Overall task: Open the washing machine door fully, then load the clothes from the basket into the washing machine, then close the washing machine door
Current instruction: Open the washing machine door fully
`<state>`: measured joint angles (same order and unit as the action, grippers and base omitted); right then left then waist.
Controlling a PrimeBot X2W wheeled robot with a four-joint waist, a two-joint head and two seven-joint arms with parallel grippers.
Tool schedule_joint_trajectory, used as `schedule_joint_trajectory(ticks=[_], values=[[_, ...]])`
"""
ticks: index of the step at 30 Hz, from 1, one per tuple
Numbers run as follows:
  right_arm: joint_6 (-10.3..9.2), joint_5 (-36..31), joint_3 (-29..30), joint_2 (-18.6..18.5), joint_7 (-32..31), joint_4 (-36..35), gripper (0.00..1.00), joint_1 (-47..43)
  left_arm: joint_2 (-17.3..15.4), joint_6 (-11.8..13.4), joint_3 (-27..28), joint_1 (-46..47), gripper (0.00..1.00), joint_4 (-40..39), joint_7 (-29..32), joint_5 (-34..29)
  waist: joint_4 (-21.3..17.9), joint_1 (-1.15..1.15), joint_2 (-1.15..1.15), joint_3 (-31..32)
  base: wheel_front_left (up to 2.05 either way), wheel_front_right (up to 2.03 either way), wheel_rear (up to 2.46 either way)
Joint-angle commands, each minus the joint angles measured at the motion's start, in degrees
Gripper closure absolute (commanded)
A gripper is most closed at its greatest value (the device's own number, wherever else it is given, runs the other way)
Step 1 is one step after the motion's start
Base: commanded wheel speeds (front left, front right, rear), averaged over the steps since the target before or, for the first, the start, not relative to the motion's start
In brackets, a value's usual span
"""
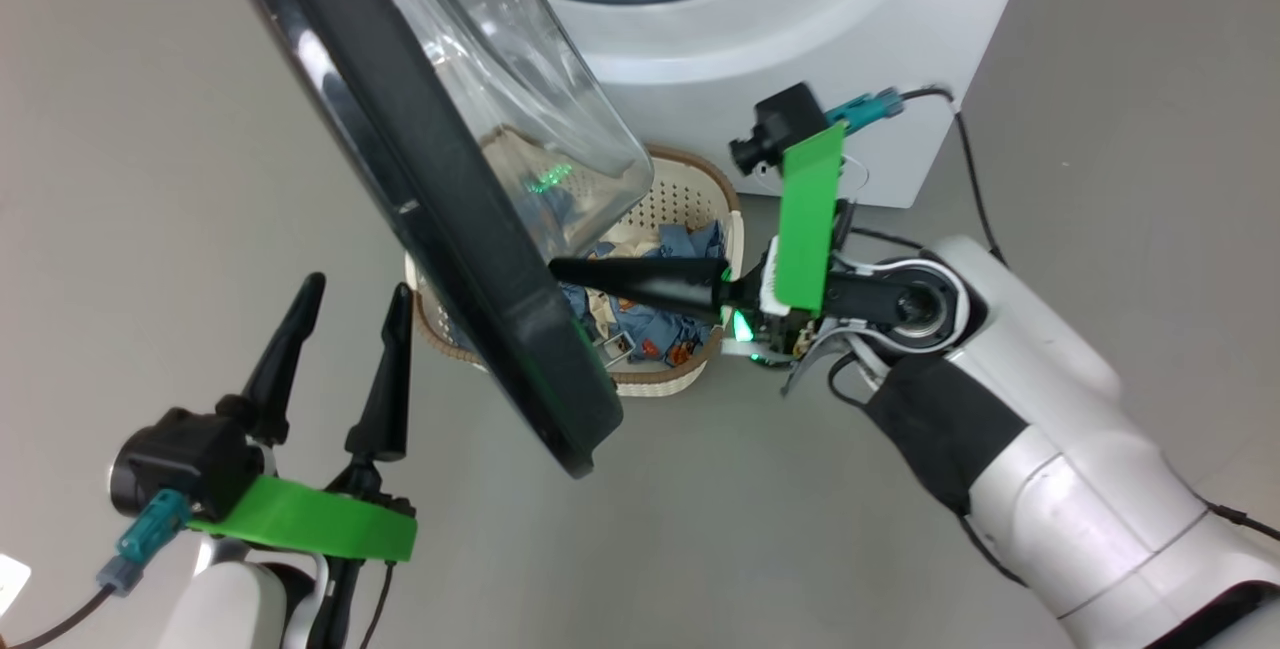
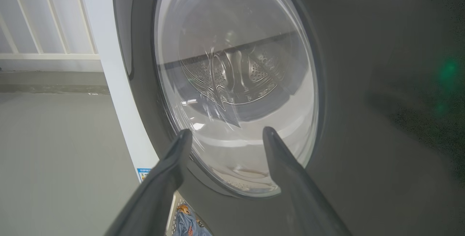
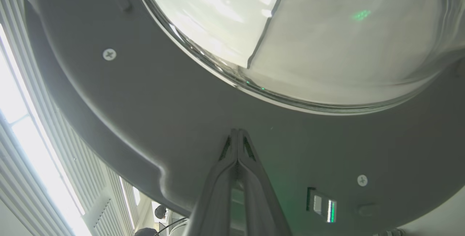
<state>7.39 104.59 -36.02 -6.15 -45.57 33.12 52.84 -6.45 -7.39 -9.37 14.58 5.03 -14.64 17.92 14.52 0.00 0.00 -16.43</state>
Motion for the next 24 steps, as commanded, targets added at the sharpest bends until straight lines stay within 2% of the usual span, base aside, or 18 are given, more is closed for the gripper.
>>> schedule_joint_trajectory(ticks=[1, 6, 16, 17, 18, 19, 20, 24], values=[[0.10, 1.4, -0.3, 0.2, 1.4, -2.8, 1.00, 0.3, -1.4, -0.1, 2.4, 0.1, 0.00, -1.0, -0.4, -0.3, -0.5, 0.00, 0.00, 0.6, 0.00, 0.00, 0.00], [0.10, 3.6, -0.6, -2.7, 4.1, -5.7, 1.00, -0.8, -1.6, -0.1, 3.0, -0.3, 0.00, -0.8, -0.4, -0.5, -1.5, 0.00, 0.00, 1.6, 0.00, 0.00, 0.00], [0.10, 9.2, -3.2, -11.5, 13.4, -13.7, 1.00, -5.0, -2.1, -0.1, 3.9, -1.3, 0.00, -0.7, -0.4, -0.8, -4.4, 0.00, 0.00, 4.1, 0.00, 0.00, 0.00], [0.10, 9.1, -3.6, -12.4, 14.9, -14.6, 0.69, -5.3, -2.2, -0.1, 4.0, -1.4, 0.00, -0.7, -0.4, -0.8, -4.7, 0.00, 0.00, 4.4, 0.00, 0.00, 0.00], [0.10, 8.9, -4.1, -13.3, 16.2, -15.4, 0.51, -5.7, -2.2, -0.1, 4.1, -1.5, 0.00, -0.7, -0.4, -0.9, -5.0, 0.00, 0.00, 4.6, 0.00, 0.00, 0.00], [0.10, 8.7, -4.7, -14.2, 17.5, -16.3, 0.09, -6.1, -2.2, -0.1, 4.2, -1.7, 0.00, -0.7, -0.4, -0.9, -5.3, 0.00, 0.00, 4.8, 0.00, 0.00, 0.00], [0.10, 8.2, -5.1, -15.0, 19.1, -17.1, 0.00, -6.4, -2.2, -0.1, 4.4, -1.8, 0.00, -0.7, -0.4, -1.0, -5.6, 0.00, 0.00, 4.9, 0.00, 0.00, 0.00], [0.10, 6.5, -6.3, -17.7, 25.6, -19.8, 0.00, -8.3, -2.2, -0.1, 4.7, -2.3, 0.00, -0.7, -0.4, -1.1, -6.5, 0.00, 0.00, 5.6, 0.00, 0.00, 0.00]])
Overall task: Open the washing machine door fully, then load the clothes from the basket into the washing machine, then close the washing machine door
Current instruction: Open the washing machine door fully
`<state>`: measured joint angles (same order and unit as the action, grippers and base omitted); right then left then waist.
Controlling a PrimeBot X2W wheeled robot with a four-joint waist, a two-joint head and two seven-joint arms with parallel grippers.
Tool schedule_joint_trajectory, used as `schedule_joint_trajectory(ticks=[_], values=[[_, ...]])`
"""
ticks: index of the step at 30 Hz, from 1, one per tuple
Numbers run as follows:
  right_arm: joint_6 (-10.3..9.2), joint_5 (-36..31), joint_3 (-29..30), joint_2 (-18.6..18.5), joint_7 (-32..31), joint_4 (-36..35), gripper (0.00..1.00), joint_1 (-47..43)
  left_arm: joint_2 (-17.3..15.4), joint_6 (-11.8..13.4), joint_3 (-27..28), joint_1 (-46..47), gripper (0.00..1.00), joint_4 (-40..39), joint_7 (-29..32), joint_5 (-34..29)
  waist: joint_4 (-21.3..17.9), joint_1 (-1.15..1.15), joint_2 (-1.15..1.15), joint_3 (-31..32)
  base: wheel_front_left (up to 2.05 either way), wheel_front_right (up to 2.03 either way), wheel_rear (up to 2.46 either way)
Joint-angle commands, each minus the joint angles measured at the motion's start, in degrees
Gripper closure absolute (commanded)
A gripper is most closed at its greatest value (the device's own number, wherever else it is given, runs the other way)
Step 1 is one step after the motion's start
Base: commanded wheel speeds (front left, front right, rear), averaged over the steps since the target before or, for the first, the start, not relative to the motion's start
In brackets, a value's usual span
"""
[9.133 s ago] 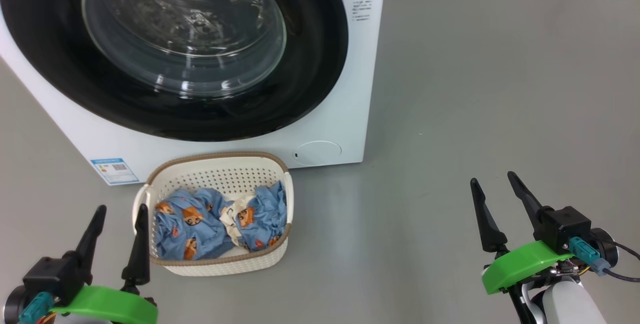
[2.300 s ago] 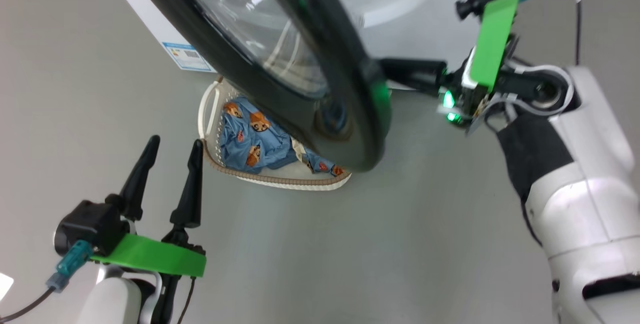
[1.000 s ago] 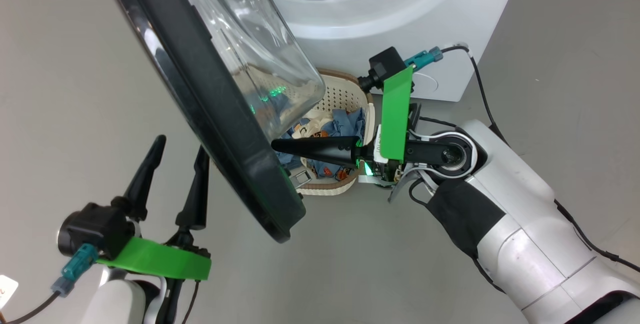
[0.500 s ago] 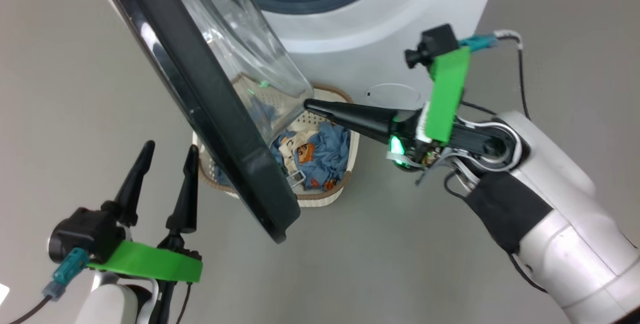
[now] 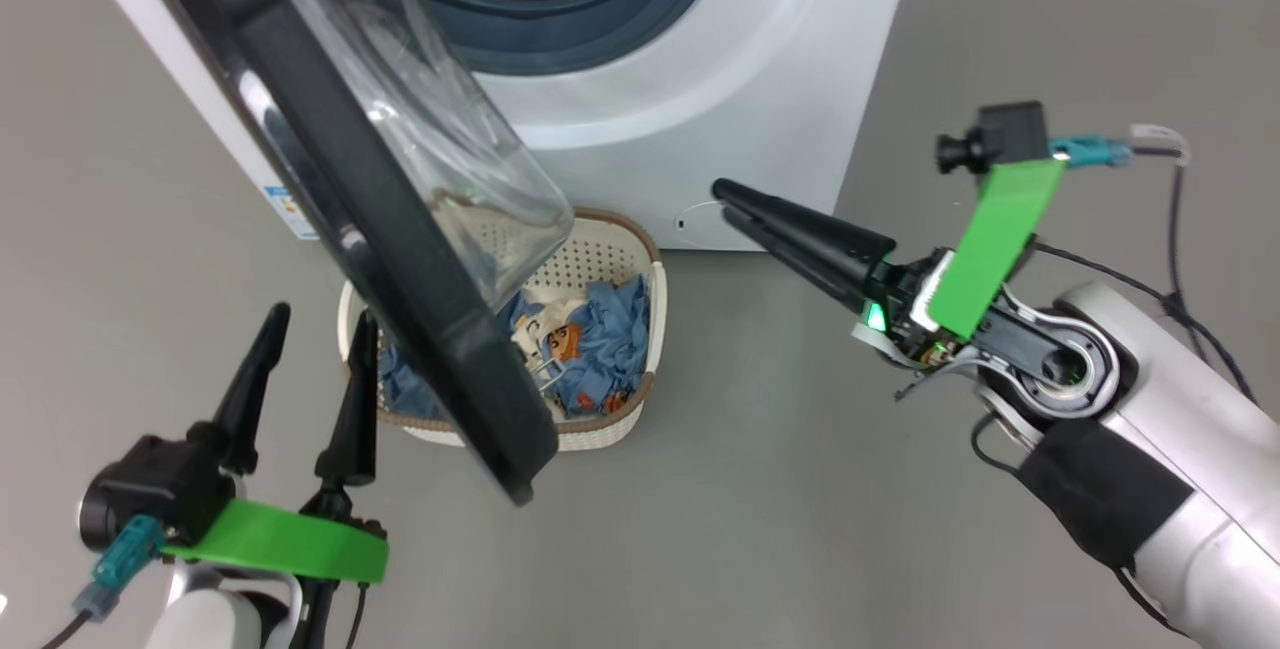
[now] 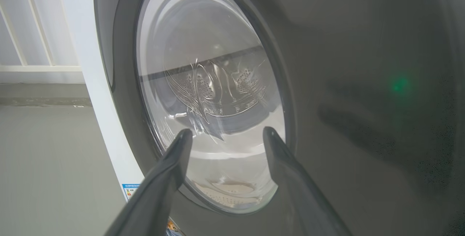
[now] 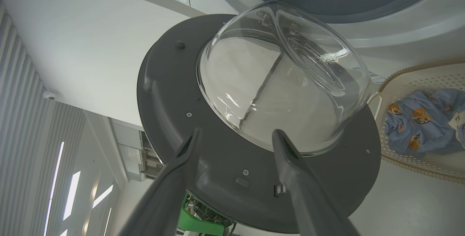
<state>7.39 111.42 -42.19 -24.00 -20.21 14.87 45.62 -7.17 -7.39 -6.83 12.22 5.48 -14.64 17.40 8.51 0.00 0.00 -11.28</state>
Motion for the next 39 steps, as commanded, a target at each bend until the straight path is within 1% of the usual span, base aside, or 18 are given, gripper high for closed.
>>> schedule_joint_trajectory(ticks=[1, 5, 11, 15, 20, 22, 25, 26, 29, 34, 35, 36, 39], values=[[0.10, -0.8, -0.3, -0.4, 1.9, -2.2, 0.00, -1.6, -1.5, -0.1, 2.3, -0.1, 0.00, -1.1, -0.4, -0.6, -0.7, 0.00, 0.00, 0.6, 0.00, 0.00, 0.00], [0.10, -3.7, -0.4, -2.1, 9.1, -4.2, 0.00, -3.7, -1.6, -0.1, 2.8, -0.6, 0.00, -1.0, -0.4, -0.7, -1.5, 0.00, 0.00, 1.3, 0.00, 0.00, 0.00], [0.10, -7.3, 0.5, -3.5, 18.4, -6.3, 0.00, -7.5, -1.5, -0.1, 3.3, -1.6, 0.00, -1.1, -0.4, -0.8, -2.5, 0.00, 0.00, 2.0, 0.00, 0.00, 0.00], [0.10, -12.7, 0.7, -4.7, 24.8, -6.6, 0.00, -9.6, -1.5, -0.1, 3.5, -2.1, 0.00, -1.0, -0.4, -1.0, -3.0, 0.00, 0.00, 2.5, 0.00, 0.00, 0.00], [0.10, -17.5, 2.2, -5.4, 32.0, -7.9, 0.00, -13.5, -1.2, -0.1, 4.1, -2.8, 0.00, -0.8, -0.4, -1.1, -3.6, 0.00, 0.00, 3.4, 0.00, 0.00, 0.00], [0.10, -19.4, 2.9, -5.7, 33.5, -7.8, 0.00, -15.2, -1.0, -0.1, 4.3, -3.1, 0.00, -0.8, -0.4, -1.1, -3.8, 0.00, 0.00, 3.6, 0.00, 0.00, 0.00], [0.10, -24.4, 3.9, -6.3, 34.7, -6.8, 0.00, -17.3, -1.0, -0.1, 4.5, -3.5, 0.00, -0.7, -0.4, -1.3, -4.2, 0.00, 0.00, 4.0, 0.00, 0.00, 0.00], [0.10, -24.4, 3.9, -6.3, 34.7, -6.8, 0.00, -17.3, -1.0, -0.1, 4.5, -3.5, 0.00, -0.7, -0.4, -1.3, -4.2, 0.00, 0.00, 4.0, 0.00, 0.00, 0.00], [0.10, -29.8, 6.5, -5.8, 35.1, -5.5, 0.00, -19.5, -0.9, -0.1, 4.9, -3.9, 0.00, -0.8, -0.4, -1.4, -4.6, 0.00, 0.00, 4.2, 0.00, 0.00, 0.00], [0.10, -40.9, 14.1, -3.0, 35.2, -4.6, 0.00, -24.6, -0.7, -0.1, 5.5, -4.5, 0.00, -1.0, -0.4, -1.7, -5.1, 0.00, 0.00, 4.3, 0.00, 0.00, 0.00], [0.10, -43.5, 15.6, -2.4, 35.2, -4.5, 0.00, -25.7, -0.6, -0.1, 5.6, -4.6, 0.00, -1.1, -0.4, -1.9, -5.2, 0.00, 0.00, 4.4, 0.00, 0.00, 0.00], [0.10, -48.6, 18.4, -1.1, 35.2, -4.5, 0.00, -27.9, -0.6, -0.1, 5.9, -4.9, 0.00, -1.1, -0.4, -2.1, -5.4, 0.00, 0.00, 4.5, 0.00, 0.00, 0.00], [0.10, -55.1, 22.7, 1.1, 35.2, -4.8, 0.00, -30.9, -0.5, -0.1, 6.3, -5.3, 0.00, -1.1, -0.4, -2.3, -5.7, 0.00, 0.00, 4.8, 0.00, 0.00, 0.00]])
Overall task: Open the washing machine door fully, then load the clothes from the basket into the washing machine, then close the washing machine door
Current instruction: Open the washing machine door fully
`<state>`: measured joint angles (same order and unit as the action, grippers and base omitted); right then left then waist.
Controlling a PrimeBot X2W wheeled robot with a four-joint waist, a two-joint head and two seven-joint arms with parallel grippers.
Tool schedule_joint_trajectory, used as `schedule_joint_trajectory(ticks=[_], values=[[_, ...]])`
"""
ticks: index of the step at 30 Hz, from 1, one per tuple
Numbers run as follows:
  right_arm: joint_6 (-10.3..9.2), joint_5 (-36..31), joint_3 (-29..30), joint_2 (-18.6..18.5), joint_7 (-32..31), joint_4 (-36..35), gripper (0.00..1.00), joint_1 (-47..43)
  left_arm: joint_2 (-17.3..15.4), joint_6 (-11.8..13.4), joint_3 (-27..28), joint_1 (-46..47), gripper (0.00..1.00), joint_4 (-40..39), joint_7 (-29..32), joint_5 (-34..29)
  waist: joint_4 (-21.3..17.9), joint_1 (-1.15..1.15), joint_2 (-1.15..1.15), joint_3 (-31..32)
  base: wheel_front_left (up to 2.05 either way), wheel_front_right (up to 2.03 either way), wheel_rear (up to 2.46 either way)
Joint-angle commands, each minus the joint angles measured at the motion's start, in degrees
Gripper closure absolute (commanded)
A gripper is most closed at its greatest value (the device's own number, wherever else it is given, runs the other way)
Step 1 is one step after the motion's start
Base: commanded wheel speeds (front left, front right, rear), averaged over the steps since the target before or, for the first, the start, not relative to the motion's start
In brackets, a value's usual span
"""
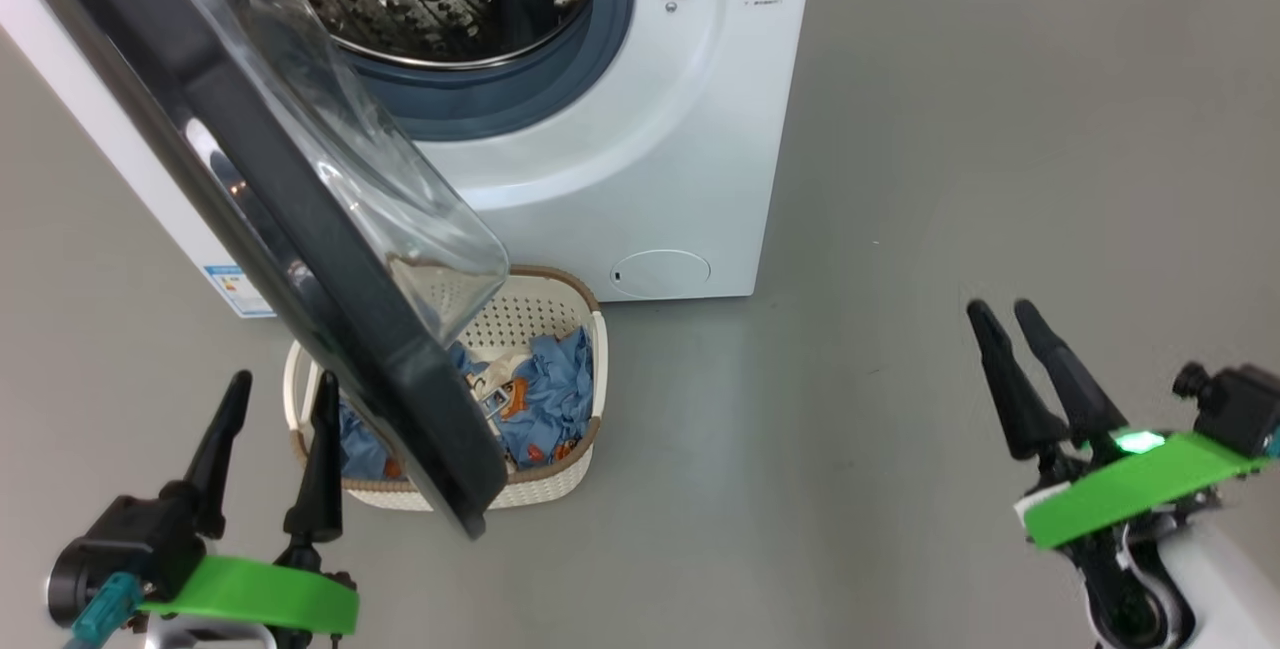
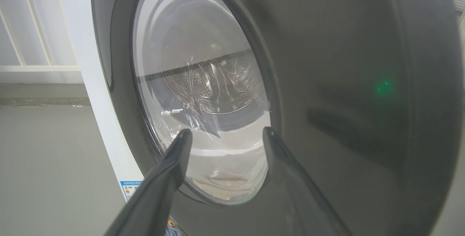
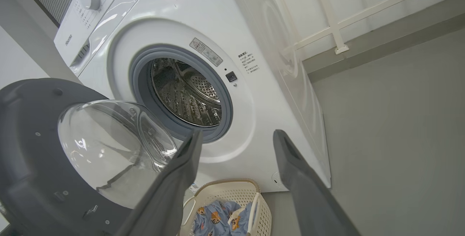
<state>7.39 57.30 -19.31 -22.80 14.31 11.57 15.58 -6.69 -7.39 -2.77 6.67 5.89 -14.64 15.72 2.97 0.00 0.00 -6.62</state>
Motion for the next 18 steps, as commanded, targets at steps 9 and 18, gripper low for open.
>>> schedule_joint_trajectory(ticks=[9, 18], values=[[0.10, -17.9, 8.0, 4.7, 0.7, -3.9, 0.00, -8.3, 0.1, -0.1, 4.8, -2.5, 0.00, -1.9, -0.4, -1.8, -0.9, 0.00, 0.00, 1.1, 0.00, 0.00, 0.00], [0.10, -34.0, 13.2, 8.3, 0.7, -6.4, 0.00, -13.5, 1.9, -0.1, 6.6, -5.9, 0.00, -2.9, -0.4, -3.6, -0.8, 0.00, 0.00, 2.6, 0.00, 0.00, 0.00]])
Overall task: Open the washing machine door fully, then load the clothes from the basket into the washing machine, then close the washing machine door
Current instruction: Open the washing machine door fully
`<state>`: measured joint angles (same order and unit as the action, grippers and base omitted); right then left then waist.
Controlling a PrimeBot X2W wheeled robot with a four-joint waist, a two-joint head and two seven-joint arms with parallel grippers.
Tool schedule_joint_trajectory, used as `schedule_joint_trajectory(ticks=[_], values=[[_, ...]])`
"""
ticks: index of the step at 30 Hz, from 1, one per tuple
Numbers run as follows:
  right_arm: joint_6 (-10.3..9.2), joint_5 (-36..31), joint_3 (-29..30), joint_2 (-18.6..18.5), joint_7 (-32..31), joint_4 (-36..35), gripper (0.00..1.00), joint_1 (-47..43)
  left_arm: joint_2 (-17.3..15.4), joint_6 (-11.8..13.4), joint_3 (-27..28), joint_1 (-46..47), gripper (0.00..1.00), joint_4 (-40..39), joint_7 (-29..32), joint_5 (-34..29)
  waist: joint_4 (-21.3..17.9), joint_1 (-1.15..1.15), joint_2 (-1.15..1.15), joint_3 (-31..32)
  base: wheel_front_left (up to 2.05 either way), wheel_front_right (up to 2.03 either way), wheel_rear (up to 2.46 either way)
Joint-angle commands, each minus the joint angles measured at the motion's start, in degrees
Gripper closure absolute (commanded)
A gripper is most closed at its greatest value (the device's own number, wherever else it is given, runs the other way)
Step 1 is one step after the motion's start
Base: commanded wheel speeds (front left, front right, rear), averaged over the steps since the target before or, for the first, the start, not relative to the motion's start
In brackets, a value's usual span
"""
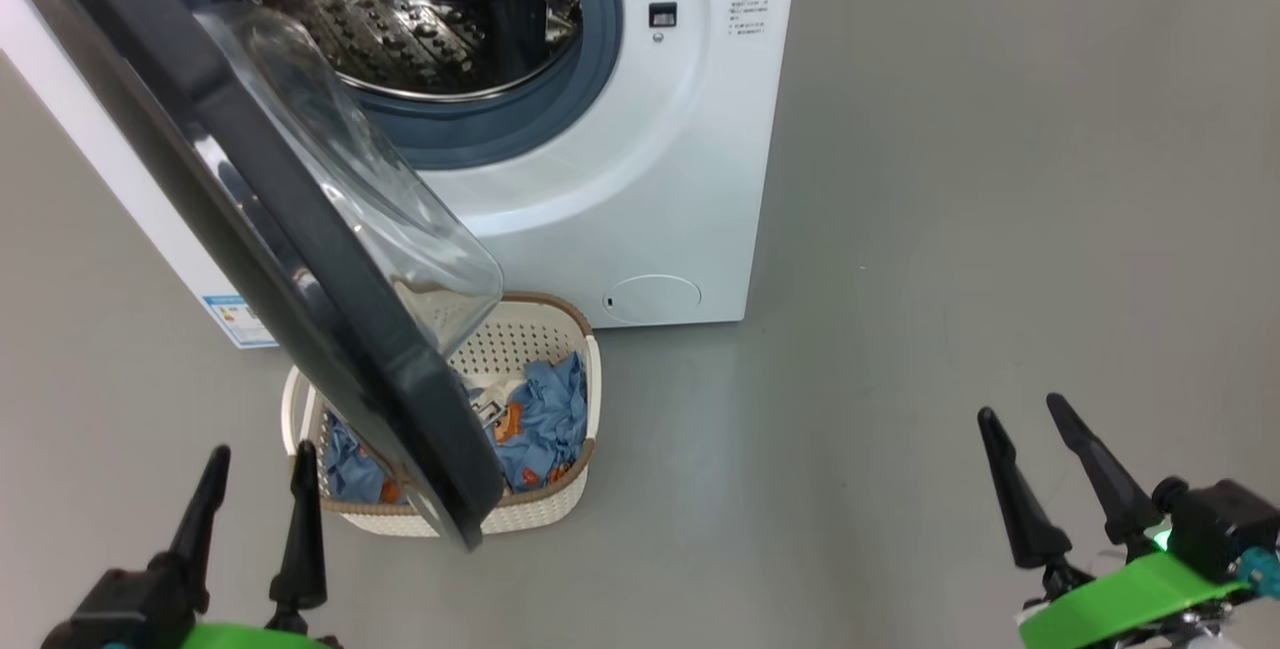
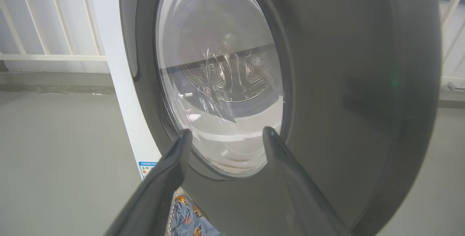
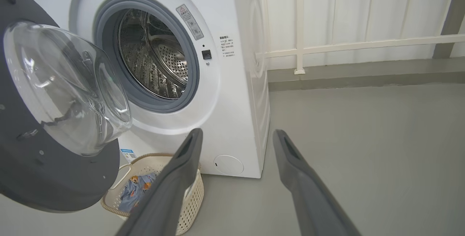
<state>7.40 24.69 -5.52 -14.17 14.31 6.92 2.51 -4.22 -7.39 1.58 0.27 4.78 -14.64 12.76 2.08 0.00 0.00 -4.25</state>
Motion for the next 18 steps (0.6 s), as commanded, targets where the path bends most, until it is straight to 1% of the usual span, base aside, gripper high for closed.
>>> schedule_joint_trajectory(ticks=[1, 9, 18], values=[[0.09, -2.7, 0.1, 0.3, 0.7, -2.1, 0.00, -1.0, -0.3, -0.1, 2.5, 0.1, 0.00, -1.9, -0.4, -0.8, 0.0, 0.00, 0.00, 0.4, 0.00, 0.00, 0.00], [0.09, -9.7, 3.8, 3.4, 0.7, -4.3, 0.00, -3.9, 0.6, -0.1, 3.5, -1.5, 0.00, -2.8, -0.4, -1.4, 0.1, 0.00, 0.00, 0.7, 0.00, 0.00, 0.00], [0.09, -11.4, 4.9, 4.8, 0.7, -4.1, 0.00, -5.3, 1.1, -0.1, 3.5, -2.9, 0.00, -3.9, -0.4, -2.3, 0.2, 0.00, 0.00, 1.1, 0.00, 0.00, 0.00]])
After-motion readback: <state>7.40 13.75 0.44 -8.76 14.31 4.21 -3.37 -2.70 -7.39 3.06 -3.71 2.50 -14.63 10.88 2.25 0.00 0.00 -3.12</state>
